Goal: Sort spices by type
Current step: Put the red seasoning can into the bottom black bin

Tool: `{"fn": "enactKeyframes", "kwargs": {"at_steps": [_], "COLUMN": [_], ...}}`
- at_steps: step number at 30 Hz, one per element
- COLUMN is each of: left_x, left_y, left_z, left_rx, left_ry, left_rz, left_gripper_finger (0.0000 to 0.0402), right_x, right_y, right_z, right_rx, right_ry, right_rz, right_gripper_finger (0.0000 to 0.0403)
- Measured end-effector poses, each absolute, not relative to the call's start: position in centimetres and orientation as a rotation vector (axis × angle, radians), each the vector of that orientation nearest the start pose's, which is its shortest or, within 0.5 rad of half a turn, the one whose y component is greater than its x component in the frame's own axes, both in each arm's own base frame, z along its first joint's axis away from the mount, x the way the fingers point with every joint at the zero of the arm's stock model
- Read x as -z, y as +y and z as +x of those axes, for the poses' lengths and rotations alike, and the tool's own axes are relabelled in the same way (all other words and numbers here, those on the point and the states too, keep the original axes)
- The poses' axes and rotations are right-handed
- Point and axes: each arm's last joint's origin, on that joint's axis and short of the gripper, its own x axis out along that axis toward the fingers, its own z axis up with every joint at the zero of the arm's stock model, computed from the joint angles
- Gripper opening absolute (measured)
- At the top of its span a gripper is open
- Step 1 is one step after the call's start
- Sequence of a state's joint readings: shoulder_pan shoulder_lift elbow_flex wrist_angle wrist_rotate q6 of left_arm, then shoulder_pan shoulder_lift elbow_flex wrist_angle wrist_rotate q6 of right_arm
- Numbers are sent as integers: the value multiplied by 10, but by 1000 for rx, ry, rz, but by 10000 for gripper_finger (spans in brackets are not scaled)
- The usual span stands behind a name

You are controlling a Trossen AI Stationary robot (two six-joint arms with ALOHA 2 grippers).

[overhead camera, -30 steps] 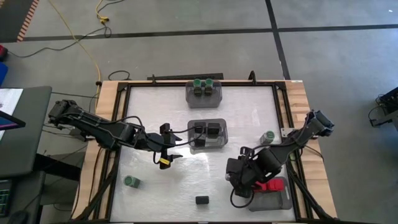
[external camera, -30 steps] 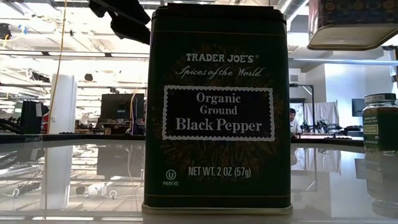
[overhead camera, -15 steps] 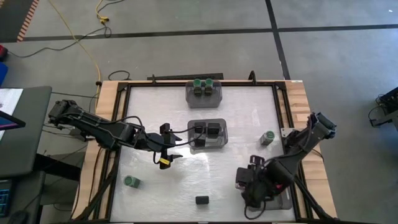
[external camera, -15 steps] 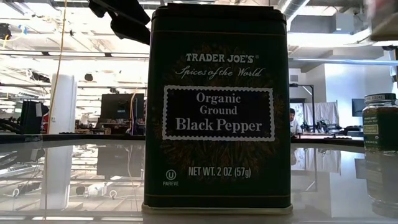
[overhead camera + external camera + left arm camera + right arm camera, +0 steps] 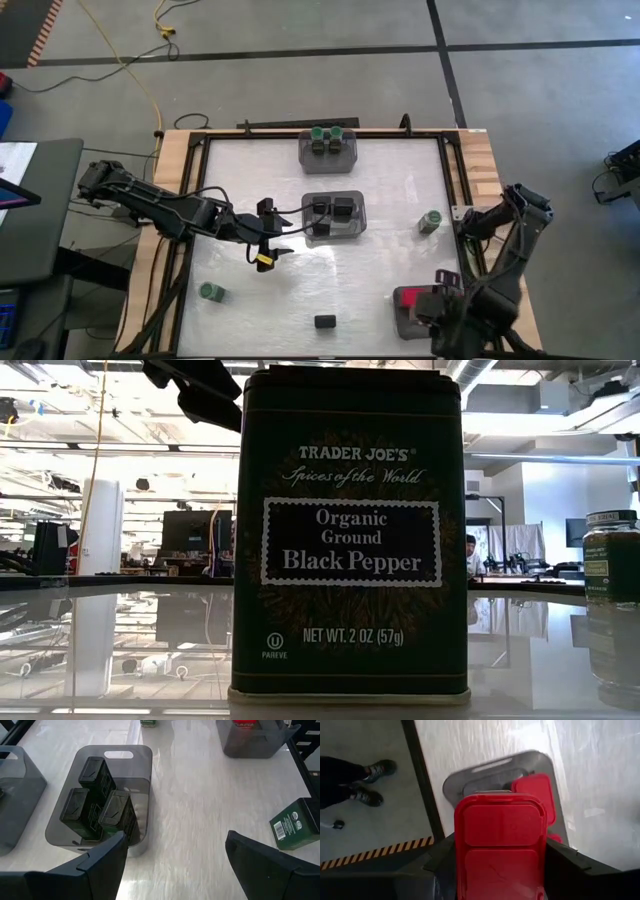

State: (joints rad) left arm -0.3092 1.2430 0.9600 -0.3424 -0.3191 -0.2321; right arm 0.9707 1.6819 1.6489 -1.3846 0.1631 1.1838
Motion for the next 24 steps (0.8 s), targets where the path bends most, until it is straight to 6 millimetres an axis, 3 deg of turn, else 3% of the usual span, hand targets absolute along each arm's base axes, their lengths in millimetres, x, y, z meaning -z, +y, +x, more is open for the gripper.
{"fn": "enactKeyframes", "kwargs": {"at_steps": [9, 12, 24], "left_x": [-286, -286, -286], "left_y": [-72, -72, -72], "left_z": [254, 254, 254], "left_rx": [-79, -79, -79], "left_ry": [594, 594, 595], "left_rz": [-30, -30, -30], "left_gripper_finger": [322, 322, 322], "right_x": [-318, -314, -264], "right_y": [275, 276, 285], "right_z": [140, 131, 117], "right_rx": [-22, 33, 36], "right_ry": [1390, 1408, 1410], "right_rz": [10, 24, 20], "right_gripper_finger": [245, 245, 245]}}
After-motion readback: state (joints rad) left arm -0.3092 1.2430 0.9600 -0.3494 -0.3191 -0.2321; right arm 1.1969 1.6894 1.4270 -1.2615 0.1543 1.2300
